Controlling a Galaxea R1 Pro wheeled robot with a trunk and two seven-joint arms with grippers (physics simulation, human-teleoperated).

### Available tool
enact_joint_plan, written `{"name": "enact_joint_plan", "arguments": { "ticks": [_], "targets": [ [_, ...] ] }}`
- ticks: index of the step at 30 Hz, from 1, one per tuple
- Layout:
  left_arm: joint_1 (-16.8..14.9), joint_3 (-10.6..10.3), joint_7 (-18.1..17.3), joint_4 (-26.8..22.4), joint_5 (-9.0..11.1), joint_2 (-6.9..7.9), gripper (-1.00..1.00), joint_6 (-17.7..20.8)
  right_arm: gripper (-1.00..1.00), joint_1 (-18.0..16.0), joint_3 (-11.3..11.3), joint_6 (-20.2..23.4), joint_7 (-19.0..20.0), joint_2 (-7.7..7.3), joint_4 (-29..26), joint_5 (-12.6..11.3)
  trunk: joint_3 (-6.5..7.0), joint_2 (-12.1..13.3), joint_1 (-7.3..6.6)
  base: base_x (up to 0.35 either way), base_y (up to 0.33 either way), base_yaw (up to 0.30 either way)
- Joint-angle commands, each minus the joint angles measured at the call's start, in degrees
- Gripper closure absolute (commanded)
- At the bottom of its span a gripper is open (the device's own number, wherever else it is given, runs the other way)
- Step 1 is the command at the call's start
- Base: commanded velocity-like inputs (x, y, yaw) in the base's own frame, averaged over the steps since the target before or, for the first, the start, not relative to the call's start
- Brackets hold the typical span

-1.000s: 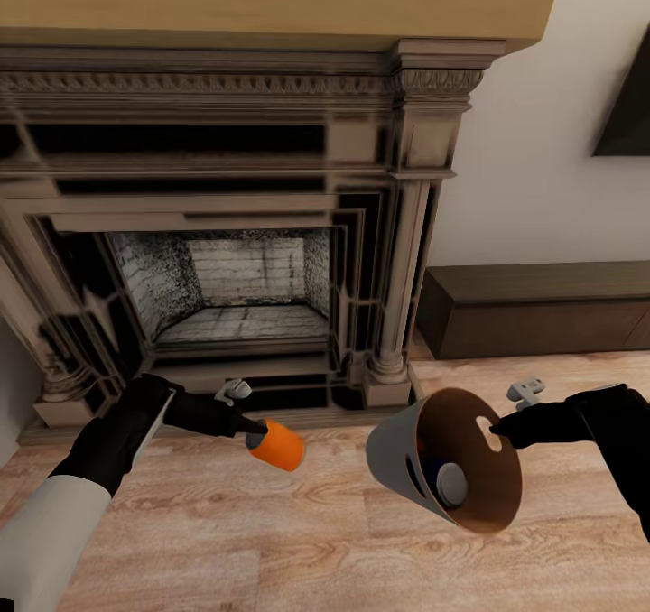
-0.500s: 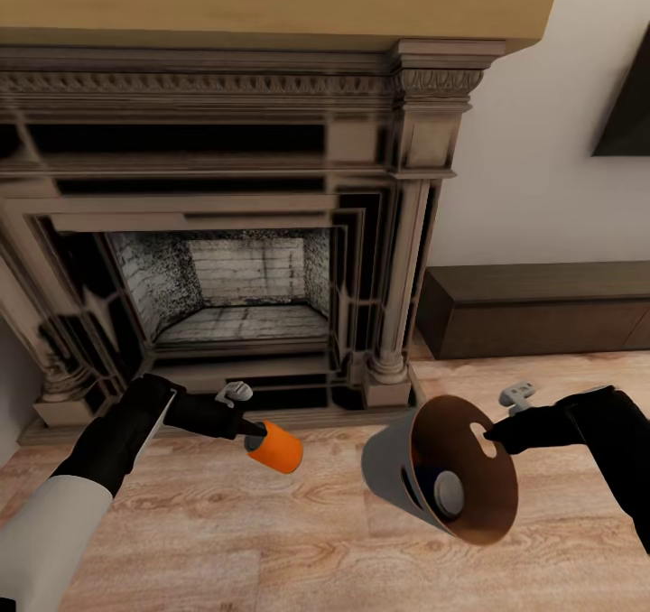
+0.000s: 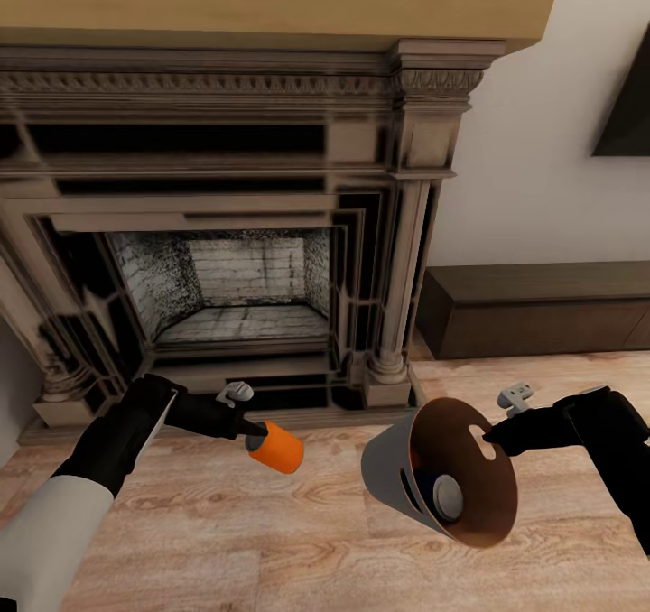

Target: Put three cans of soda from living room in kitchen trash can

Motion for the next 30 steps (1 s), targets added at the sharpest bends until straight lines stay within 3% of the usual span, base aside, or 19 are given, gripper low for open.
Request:
{"name": "enact_joint_plan", "arguments": {
  "ticks": [1,9,19,26,30],
  "targets": [
    [-0.01,0.00,-0.15,-0.07,-0.03,0.05,1.00,-0.12,1.00,-0.01,0.03,0.63,0.21,0.01,-0.01,-0.82,0.01,0.00,0.00,0.000,0.000,0.000],
    [-0.02,0.06,-0.63,-2.75,0.09,0.39,1.00,0.10,1.00,0.00,0.24,0.63,-0.29,0.05,0.31,-0.74,0.01,0.00,0.00,0.000,0.000,0.000],
    [-0.05,0.35,-7.37,-12.24,0.17,0.50,1.00,2.13,1.00,-0.15,1.48,0.63,-2.36,0.32,3.45,-0.69,0.01,0.00,0.00,0.000,0.000,0.000],
    [-0.06,0.85,-12.65,-19.32,0.46,0.49,1.00,2.13,1.00,-0.17,1.89,0.63,-7.79,3.59,4.62,-0.73,0.01,0.00,0.00,0.000,0.000,0.000],
    [-0.06,1.12,-18.31,-23.01,0.70,0.49,1.00,2.13,1.00,-0.18,3.25,0.63,-9.01,4.72,5.18,-0.70,0.01,0.00,0.00,0.000,0.000,0.000]
  ]
}}
